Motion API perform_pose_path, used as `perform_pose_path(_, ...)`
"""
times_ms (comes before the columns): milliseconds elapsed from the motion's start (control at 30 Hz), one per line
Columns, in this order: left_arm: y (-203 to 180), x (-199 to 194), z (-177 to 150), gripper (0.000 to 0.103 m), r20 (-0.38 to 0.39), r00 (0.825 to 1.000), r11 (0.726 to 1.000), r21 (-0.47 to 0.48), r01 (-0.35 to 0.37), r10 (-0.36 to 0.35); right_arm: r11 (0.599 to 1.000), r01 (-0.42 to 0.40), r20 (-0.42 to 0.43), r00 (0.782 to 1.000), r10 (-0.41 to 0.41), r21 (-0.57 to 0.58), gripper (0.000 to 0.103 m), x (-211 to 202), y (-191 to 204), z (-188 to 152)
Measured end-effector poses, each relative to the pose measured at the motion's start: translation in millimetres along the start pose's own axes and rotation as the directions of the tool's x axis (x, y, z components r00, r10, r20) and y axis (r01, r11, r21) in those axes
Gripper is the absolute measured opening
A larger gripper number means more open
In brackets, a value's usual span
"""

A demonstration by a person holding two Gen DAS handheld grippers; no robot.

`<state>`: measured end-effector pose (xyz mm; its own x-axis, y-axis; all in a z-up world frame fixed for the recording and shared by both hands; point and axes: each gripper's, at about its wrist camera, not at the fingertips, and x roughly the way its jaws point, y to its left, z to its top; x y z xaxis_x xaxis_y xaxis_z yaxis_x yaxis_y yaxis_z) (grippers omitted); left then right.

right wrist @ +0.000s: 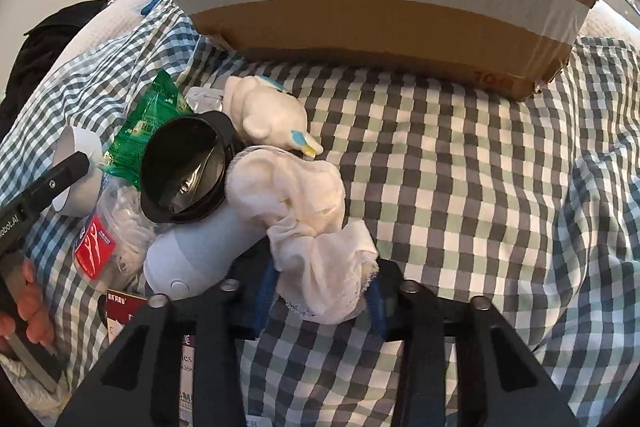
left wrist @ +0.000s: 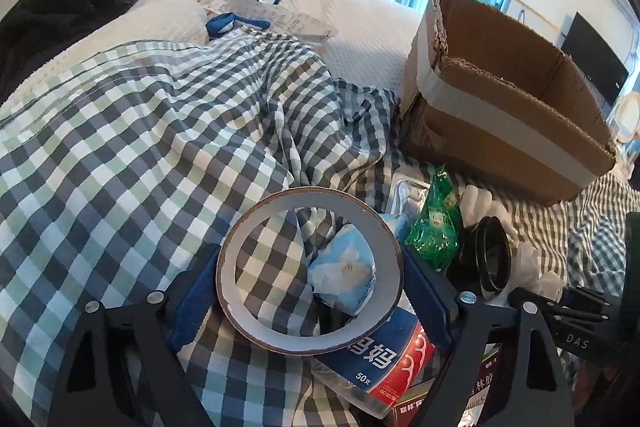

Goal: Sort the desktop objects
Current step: 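Grasp the brown tape roll with the left tool while the right tool holds the cloth, then carry the tape roll in the left tool and cloth in the right tool to the cardboard box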

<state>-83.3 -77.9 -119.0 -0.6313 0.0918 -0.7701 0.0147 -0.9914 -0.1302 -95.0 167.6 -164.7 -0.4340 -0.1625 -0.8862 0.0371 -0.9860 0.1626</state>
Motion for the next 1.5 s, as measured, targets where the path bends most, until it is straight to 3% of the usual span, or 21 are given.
perform_pose_path(267, 0.7, -3.4, -0.1, 0.088, 0.017, 1.0, 1.0, -0.007, 0.004, -0.004, 1.0, -0.021, 0.035, 0.999, 0.021, 0.005, 0.033, -16.5, 0.4, 0.2)
perform_pose_path(500, -10.3, -3.2, -7.9, 0.088, 0.037, 0.999, 0.999, 0.038, -0.04, 0.038, 0.999, -0.035, 0.057, 0.998, 0.035, 0.007, 0.033, -21.3, 1.4, 1.4)
perform_pose_path(867, -9.6, -17.0, -9.2, 0.089, 0.12, 0.993, 1.0, 0.017, -0.012, 0.01, 0.999, -0.048, 0.103, 0.994, 0.047, 0.002, 0.033, -37.1, 0.1, -0.7)
perform_pose_path(1233, -25.9, -17.9, -15.1, 0.088, 0.13, 0.992, 0.998, 0.056, -0.014, 0.007, 0.999, -0.048, 0.15, 0.988, 0.047, 0.005, 0.033, -59.4, -5.5, -4.2)
perform_pose_path(1500, -31.9, -37.1, -9.2, 0.088, 0.167, 0.986, 1.0, 0.027, 0.007, -0.011, 0.997, -0.075, 0.203, 0.977, 0.07, 0.015, 0.033, -82.8, -11.1, -5.6)
